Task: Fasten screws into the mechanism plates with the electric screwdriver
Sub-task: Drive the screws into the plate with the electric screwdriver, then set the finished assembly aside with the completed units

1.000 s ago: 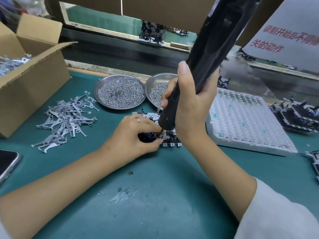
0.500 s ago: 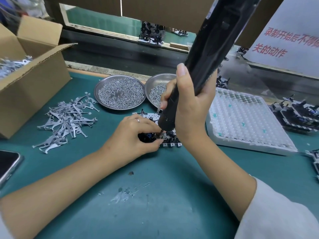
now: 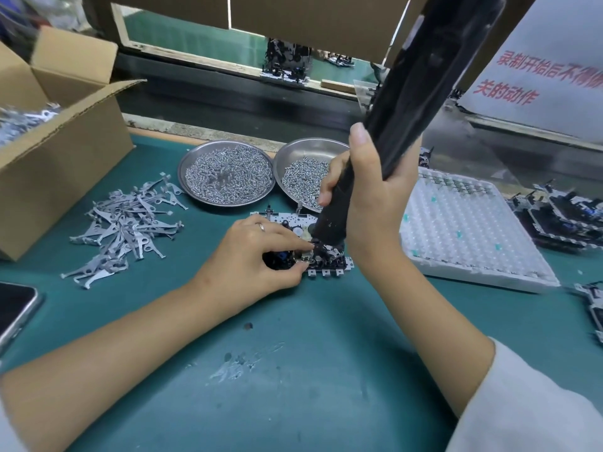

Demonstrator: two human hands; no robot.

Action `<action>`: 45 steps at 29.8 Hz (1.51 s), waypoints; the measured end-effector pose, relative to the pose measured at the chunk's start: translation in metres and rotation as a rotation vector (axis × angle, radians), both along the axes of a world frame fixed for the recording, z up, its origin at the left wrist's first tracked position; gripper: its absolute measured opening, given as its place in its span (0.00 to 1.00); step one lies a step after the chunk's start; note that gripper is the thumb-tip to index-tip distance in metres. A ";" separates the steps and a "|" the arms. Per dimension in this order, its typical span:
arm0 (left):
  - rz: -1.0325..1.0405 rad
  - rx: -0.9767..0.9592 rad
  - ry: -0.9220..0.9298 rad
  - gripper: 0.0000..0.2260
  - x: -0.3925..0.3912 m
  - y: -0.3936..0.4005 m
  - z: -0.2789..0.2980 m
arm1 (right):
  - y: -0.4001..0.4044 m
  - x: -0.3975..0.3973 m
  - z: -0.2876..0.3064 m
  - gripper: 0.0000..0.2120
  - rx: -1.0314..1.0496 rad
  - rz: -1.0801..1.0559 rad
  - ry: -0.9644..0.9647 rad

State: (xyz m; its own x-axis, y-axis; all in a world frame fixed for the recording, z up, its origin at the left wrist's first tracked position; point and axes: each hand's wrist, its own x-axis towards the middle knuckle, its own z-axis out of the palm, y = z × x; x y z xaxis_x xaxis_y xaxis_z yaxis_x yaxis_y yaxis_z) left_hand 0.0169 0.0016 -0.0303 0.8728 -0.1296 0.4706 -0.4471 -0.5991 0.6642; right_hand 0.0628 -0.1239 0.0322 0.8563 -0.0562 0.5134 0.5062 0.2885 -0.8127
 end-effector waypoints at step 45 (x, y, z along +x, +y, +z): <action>0.183 -0.363 -0.012 0.18 0.037 0.038 -0.041 | -0.249 -0.145 -0.064 0.24 -1.600 -0.631 -0.213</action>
